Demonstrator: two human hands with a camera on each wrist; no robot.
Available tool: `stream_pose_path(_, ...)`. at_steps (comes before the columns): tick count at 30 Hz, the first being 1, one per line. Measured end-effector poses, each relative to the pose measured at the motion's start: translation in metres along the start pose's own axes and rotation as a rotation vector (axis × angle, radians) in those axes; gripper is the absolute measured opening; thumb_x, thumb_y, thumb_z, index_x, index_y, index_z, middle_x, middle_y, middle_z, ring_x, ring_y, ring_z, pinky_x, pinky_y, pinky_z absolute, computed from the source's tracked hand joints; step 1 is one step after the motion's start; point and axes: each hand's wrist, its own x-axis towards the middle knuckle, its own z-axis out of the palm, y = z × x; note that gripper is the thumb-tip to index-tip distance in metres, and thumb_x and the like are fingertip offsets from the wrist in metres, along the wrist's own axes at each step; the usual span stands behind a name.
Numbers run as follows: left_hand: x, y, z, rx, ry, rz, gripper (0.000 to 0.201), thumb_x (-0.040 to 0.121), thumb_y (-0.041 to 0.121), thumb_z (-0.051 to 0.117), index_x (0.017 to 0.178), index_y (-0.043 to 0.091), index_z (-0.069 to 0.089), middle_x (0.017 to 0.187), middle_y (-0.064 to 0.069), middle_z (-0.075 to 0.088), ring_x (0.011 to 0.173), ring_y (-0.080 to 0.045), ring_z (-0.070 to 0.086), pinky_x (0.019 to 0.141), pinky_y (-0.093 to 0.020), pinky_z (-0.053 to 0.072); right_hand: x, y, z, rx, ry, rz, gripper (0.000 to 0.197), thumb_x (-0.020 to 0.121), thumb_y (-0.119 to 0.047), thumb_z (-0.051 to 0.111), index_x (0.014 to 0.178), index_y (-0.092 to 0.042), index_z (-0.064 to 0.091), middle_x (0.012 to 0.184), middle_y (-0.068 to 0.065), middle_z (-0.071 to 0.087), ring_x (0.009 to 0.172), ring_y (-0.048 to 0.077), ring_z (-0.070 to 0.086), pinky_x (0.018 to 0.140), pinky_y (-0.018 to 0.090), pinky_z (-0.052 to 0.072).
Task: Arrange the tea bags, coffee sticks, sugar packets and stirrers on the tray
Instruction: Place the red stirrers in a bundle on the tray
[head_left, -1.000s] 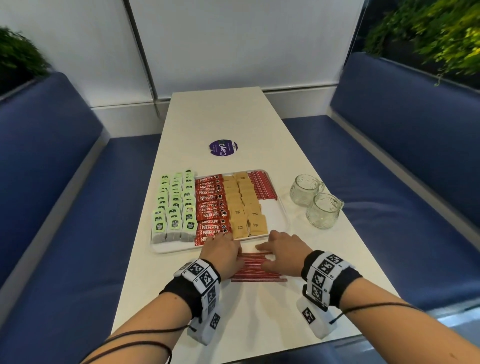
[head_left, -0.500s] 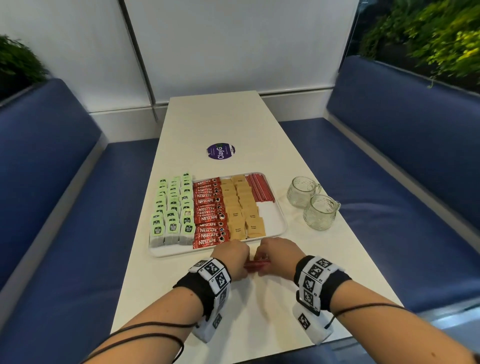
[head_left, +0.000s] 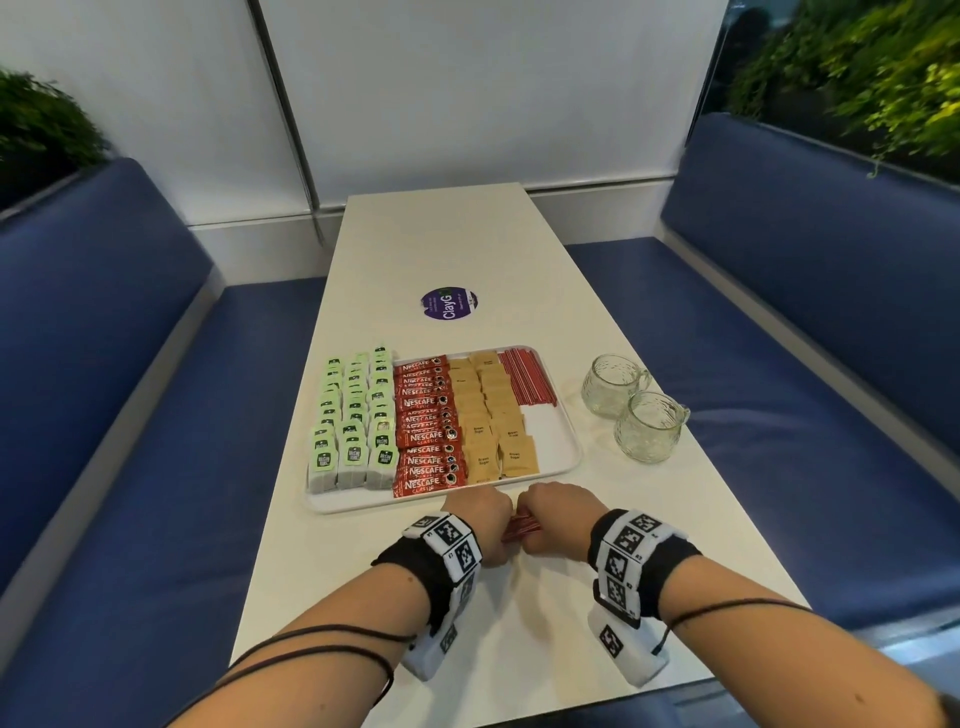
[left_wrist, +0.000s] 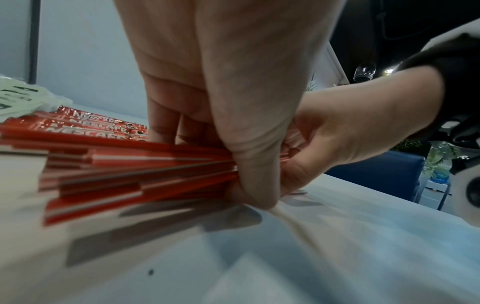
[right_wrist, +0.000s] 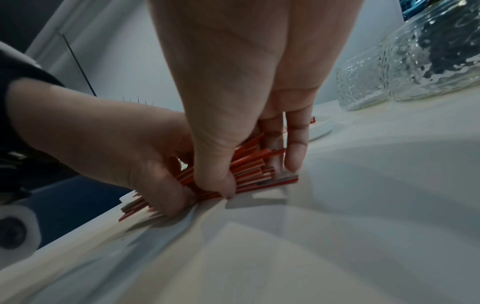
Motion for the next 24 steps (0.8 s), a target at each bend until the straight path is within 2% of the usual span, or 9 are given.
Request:
stream_pose_path(6, 0.003, -0.002, 0.009, -0.037, 0.005, 0.000, 0.043, 0.093, 0.038, 0.058, 0.124, 0.008, 0.053, 0.123, -0.013, 0.058, 0.114, -0.031, 0.057, 0.086, -0.039, 0.046, 0.000, 0.003, 0.009, 0.011, 0.009, -0.049, 0.034, 0.090, -0.032, 0.054, 0.112, -0.007, 0.058, 0.114, 0.013, 0.056, 0.103, 0.031, 0.057, 0.081, 0.037, 0.046)
stream_pose_path(9, 0.005, -0.005, 0.012, -0.117, -0.004, -0.009, 0.042, 0.094, 0.032, 0.057, 0.126, 0.008, 0.047, 0.126, -0.013, 0.056, 0.115, -0.031, 0.056, 0.090, -0.041, 0.047, 0.002, 0.005, 0.005, 0.028, -0.027, -0.068, 0.033, 0.092, -0.030, 0.052, 0.115, -0.007, 0.055, 0.116, 0.014, 0.057, 0.103, 0.032, 0.058, 0.081, 0.036, 0.045)
stream_pose_path(11, 0.006, -0.006, 0.011, -0.169, -0.024, -0.014, 0.044, 0.093, 0.036, 0.059, 0.126, 0.009, 0.047, 0.126, -0.013, 0.057, 0.113, -0.031, 0.057, 0.090, -0.040, 0.048, 0.003, 0.005, 0.001, 0.058, -0.042, -0.071, 0.036, 0.093, -0.035, 0.053, 0.116, -0.007, 0.055, 0.116, 0.012, 0.058, 0.103, 0.031, 0.058, 0.083, 0.036, 0.045)
stream_pose_path(13, 0.005, -0.008, 0.008, -0.187, -0.043, -0.004, 0.048, 0.090, 0.041, 0.062, 0.124, 0.009, 0.049, 0.123, -0.012, 0.059, 0.109, -0.031, 0.059, 0.088, -0.038, 0.049, 0.003, 0.006, -0.002, 0.080, -0.063, -0.078, 0.037, 0.092, -0.036, 0.056, 0.116, -0.008, 0.056, 0.116, 0.012, 0.059, 0.104, 0.030, 0.059, 0.084, 0.036, 0.045)
stream_pose_path(15, 0.004, -0.010, 0.001, -0.155, -0.062, 0.030, 0.045, 0.090, 0.036, 0.063, 0.122, 0.007, 0.052, 0.120, -0.014, 0.060, 0.107, -0.031, 0.060, 0.083, -0.036, 0.048, 0.003, 0.008, -0.003, 0.086, -0.074, -0.094, 0.034, 0.090, -0.032, 0.057, 0.115, -0.009, 0.058, 0.115, 0.012, 0.061, 0.103, 0.029, 0.059, 0.084, 0.036, 0.046)
stream_pose_path(19, 0.001, -0.010, -0.015, -0.062, -0.099, 0.064, 0.034, 0.087, 0.021, 0.066, 0.115, 0.004, 0.060, 0.113, -0.016, 0.063, 0.100, -0.032, 0.063, 0.072, -0.033, 0.045, 0.003, 0.010, -0.008, 0.088, -0.068, -0.116, 0.029, 0.080, -0.026, 0.066, 0.105, -0.011, 0.065, 0.100, 0.011, 0.068, 0.091, 0.029, 0.063, 0.073, 0.033, 0.048)
stream_pose_path(22, 0.000, -0.010, -0.021, -0.087, -0.120, 0.068, 0.032, 0.085, 0.021, 0.069, 0.111, 0.004, 0.064, 0.107, -0.015, 0.065, 0.096, -0.032, 0.065, 0.068, -0.031, 0.045, 0.003, 0.008, -0.011, 0.129, -0.084, -0.128, 0.024, 0.075, -0.025, 0.069, 0.094, -0.009, 0.068, 0.089, 0.011, 0.069, 0.079, 0.028, 0.064, 0.066, 0.031, 0.048)
stream_pose_path(24, 0.001, -0.013, -0.021, -0.125, -0.126, 0.072, 0.031, 0.084, 0.022, 0.070, 0.110, 0.006, 0.066, 0.099, -0.013, 0.065, 0.092, -0.030, 0.066, 0.067, -0.030, 0.047, 0.004, 0.012, -0.012, 0.165, -0.112, -0.129, 0.027, 0.071, -0.026, 0.073, 0.092, -0.011, 0.068, 0.088, 0.009, 0.069, 0.078, 0.026, 0.063, 0.065, 0.030, 0.048)
